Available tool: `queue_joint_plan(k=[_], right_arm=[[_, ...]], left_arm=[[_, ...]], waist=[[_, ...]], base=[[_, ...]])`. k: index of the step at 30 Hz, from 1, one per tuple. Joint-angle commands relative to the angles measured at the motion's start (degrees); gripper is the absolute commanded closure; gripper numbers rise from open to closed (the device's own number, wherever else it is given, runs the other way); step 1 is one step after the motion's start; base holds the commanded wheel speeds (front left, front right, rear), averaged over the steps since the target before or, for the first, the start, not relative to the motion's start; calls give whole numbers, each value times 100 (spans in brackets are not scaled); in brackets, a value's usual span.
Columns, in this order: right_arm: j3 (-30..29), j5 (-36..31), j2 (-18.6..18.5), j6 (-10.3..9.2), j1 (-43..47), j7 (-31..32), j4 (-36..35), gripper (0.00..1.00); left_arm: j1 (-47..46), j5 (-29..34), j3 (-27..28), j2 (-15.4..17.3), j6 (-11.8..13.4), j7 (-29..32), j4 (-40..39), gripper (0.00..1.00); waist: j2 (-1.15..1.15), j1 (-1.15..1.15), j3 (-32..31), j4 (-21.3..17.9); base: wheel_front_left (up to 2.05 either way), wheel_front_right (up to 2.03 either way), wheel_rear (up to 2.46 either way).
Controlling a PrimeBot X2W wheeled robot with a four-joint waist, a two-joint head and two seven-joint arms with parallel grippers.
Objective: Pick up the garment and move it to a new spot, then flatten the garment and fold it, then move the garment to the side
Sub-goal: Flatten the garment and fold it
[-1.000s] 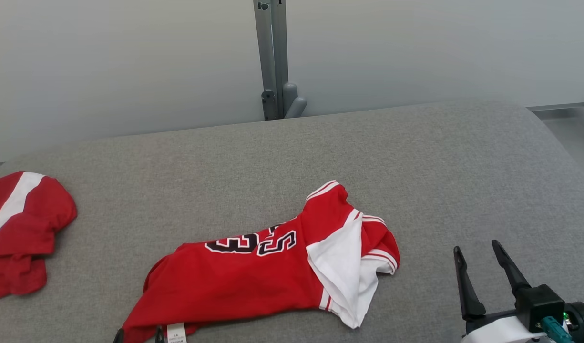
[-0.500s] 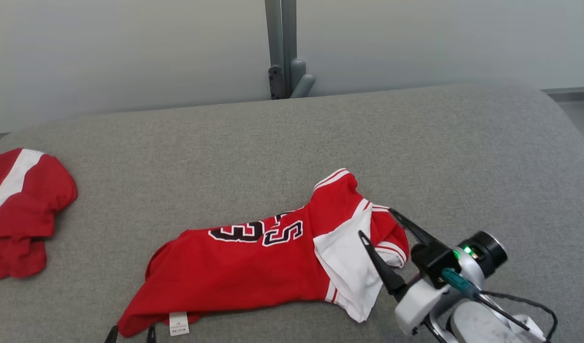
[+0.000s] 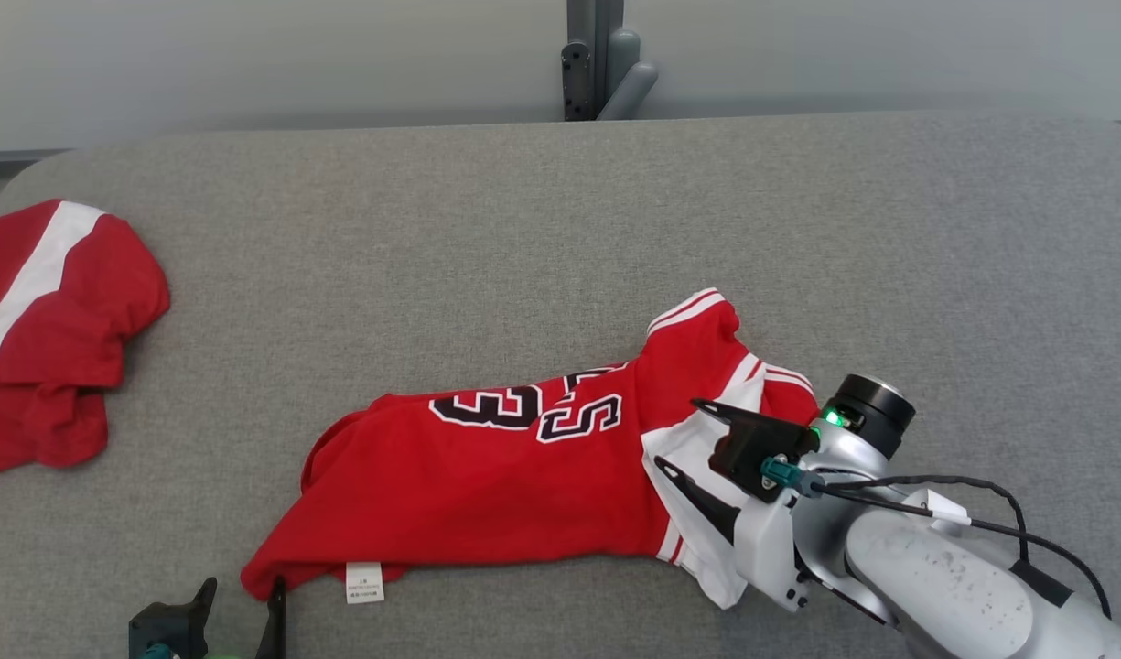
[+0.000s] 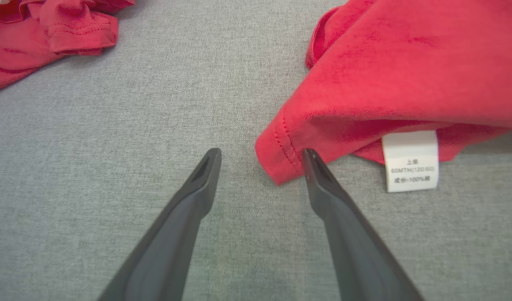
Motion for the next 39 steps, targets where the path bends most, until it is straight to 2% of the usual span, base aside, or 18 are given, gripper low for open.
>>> queue_joint_plan(k=[1, 7, 14, 15, 16, 17, 19, 20, 21, 39], right_arm=[[54, 71, -69, -6, -87, 30, -28, 0], [534, 479, -415, -6, -446, 234, -182, 0], [843, 845, -612, -6, -687, 387, -291, 1], [880, 884, -625, -6, -703, 413, -300, 14], [913, 911, -631, -6, -709, 435, -310, 43], [950, 945, -641, -6, -710, 440, -319, 59], [1004, 1002, -667, -6, -737, 446, -333, 79], [1019, 1032, -685, -6, -743, 449, -331, 93], [1041, 1063, -700, -6, -748, 457, -332, 100], [885, 1250, -792, -6, -703, 421, -248, 100]], left_arm=[[-105, -27, -4, 32, -22, -4, 24, 0], [-365, -59, -89, 47, -108, -51, 284, 0], [-587, -103, -204, 17, -186, -77, 624, 0], [-612, -108, -218, 13, -187, -87, 670, 0], [-630, -121, -230, 5, -194, -107, 704, 0], [-641, -134, -238, -6, -202, -128, 736, 0], [-659, -160, -255, -27, -210, -145, 797, 0], [-661, -169, -260, -33, -212, -168, 823, 0], [-663, -174, -267, -34, -216, -181, 843, 0], [-610, -473, -188, 79, -237, -188, 822, 0]], waist=[[0, 0, 115, 116], [0, 0, 195, 189], [0, 0, 230, 199], [0, 0, 224, 197], [0, 0, 217, 193], [0, 0, 207, 190], [0, 0, 182, 178], [0, 0, 170, 172], [0, 0, 159, 167], [0, 0, 116, 90]], base=[[0, 0, 0], [0, 0, 0], [0, 0, 0], [0, 0, 0], [0, 0, 0], [0, 0, 0], [0, 0, 0], [0, 0, 0], [0, 0, 0], [0, 0, 0]])
